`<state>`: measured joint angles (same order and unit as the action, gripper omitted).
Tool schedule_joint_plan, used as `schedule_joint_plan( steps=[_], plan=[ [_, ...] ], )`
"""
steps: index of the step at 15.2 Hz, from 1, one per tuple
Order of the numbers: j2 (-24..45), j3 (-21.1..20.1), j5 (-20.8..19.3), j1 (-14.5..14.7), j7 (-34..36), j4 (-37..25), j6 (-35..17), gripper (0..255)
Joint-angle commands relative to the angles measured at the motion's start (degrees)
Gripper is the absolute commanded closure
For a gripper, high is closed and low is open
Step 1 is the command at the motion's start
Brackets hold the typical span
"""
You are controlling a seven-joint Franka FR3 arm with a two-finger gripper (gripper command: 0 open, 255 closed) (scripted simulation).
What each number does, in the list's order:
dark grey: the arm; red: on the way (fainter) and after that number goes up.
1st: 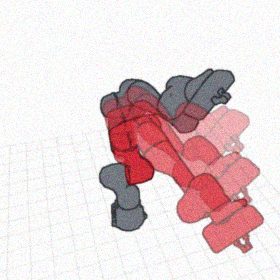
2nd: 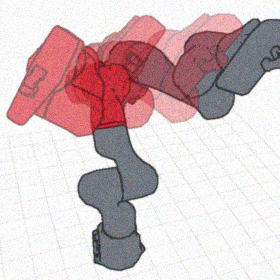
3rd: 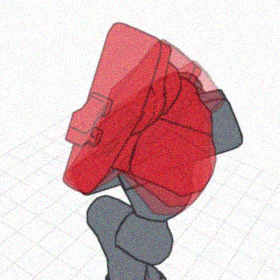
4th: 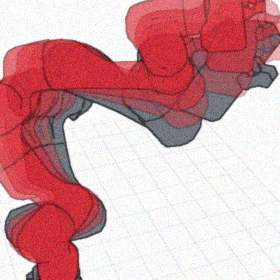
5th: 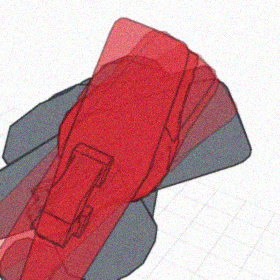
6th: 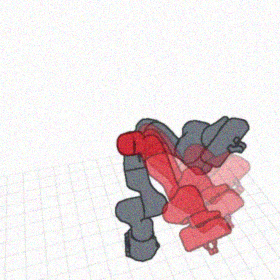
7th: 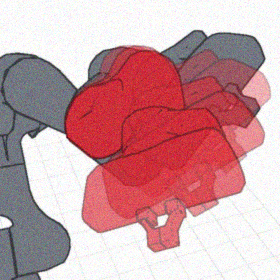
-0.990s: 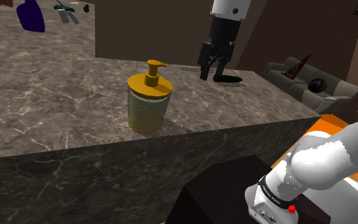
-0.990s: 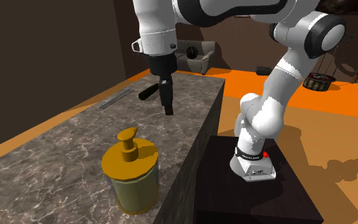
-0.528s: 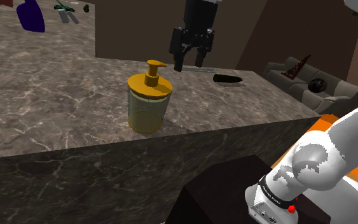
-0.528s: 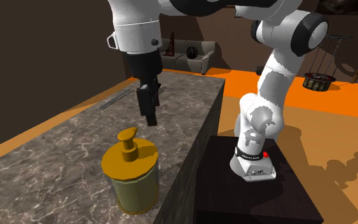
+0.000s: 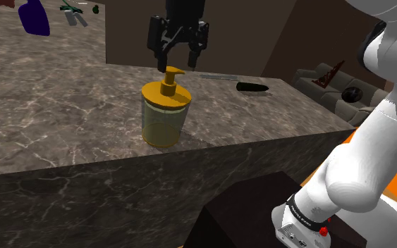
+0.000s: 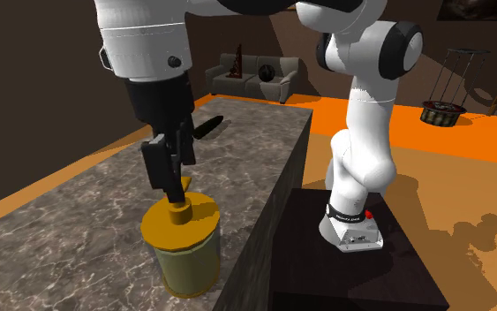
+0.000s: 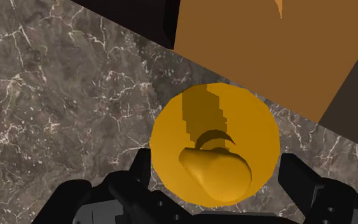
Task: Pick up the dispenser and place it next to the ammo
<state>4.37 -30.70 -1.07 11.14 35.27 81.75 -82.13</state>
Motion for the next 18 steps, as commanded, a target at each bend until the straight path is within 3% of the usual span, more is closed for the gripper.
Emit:
schedule_joint_plan(
  steps=[1,6,13,14,18],
  plan=[
    [-0.27,0.04,0.11,-0.07,-0.01,1.69,-1.52,0],
    [-1.88,0.29,0.91,-0.48,-0.57,7.06,-5.5,0],
    [-1.87,0.29,0.9,-0.48,-0.57,7.03,-5.48,0],
    [-1.87,0.29,0.9,-0.48,-0.57,7.03,-5.48,255],
    [-1.88,0.29,0.91,-0.48,-0.59,7.03,-5.47,255]
  ],
)
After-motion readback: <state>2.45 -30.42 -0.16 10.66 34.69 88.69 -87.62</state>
